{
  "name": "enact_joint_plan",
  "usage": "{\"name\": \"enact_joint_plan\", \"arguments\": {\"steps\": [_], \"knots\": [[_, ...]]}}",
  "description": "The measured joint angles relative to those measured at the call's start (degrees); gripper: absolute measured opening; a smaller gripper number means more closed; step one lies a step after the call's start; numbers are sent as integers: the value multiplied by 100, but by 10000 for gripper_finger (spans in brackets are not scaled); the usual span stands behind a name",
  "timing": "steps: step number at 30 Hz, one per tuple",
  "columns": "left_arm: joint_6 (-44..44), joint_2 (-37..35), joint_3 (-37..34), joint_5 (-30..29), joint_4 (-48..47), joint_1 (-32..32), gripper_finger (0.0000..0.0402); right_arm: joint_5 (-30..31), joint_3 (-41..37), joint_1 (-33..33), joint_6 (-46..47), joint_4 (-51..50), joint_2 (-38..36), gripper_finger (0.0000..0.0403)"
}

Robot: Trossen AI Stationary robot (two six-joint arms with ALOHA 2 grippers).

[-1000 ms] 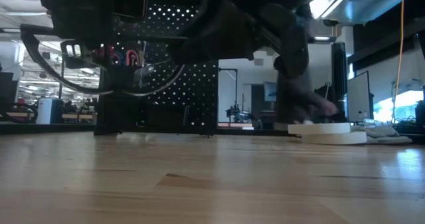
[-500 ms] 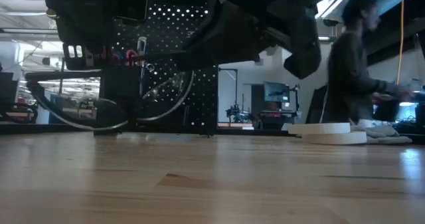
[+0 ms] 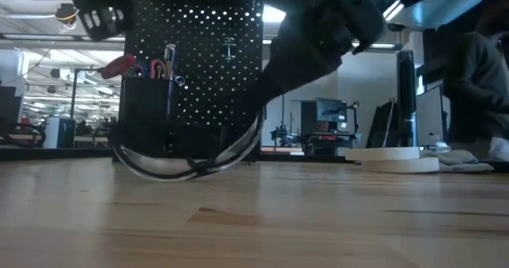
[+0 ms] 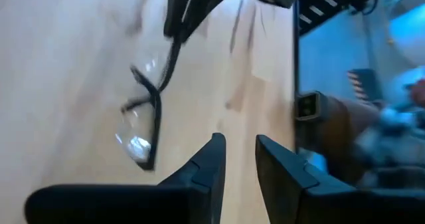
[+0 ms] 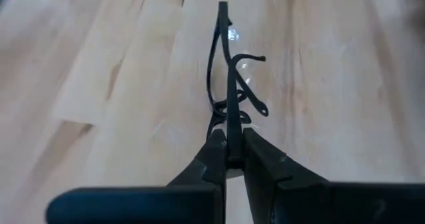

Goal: Hang tools onto peg board
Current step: Put the safety glasses on the peg board

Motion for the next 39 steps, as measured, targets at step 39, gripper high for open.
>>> {"name": "enact_joint_plan", "arguments": {"steps": [39], "knots": [[3670, 2467, -1, -2891, 282, -789, 152, -2912, -522, -1489, 3043, 1403, -127, 31]]}}
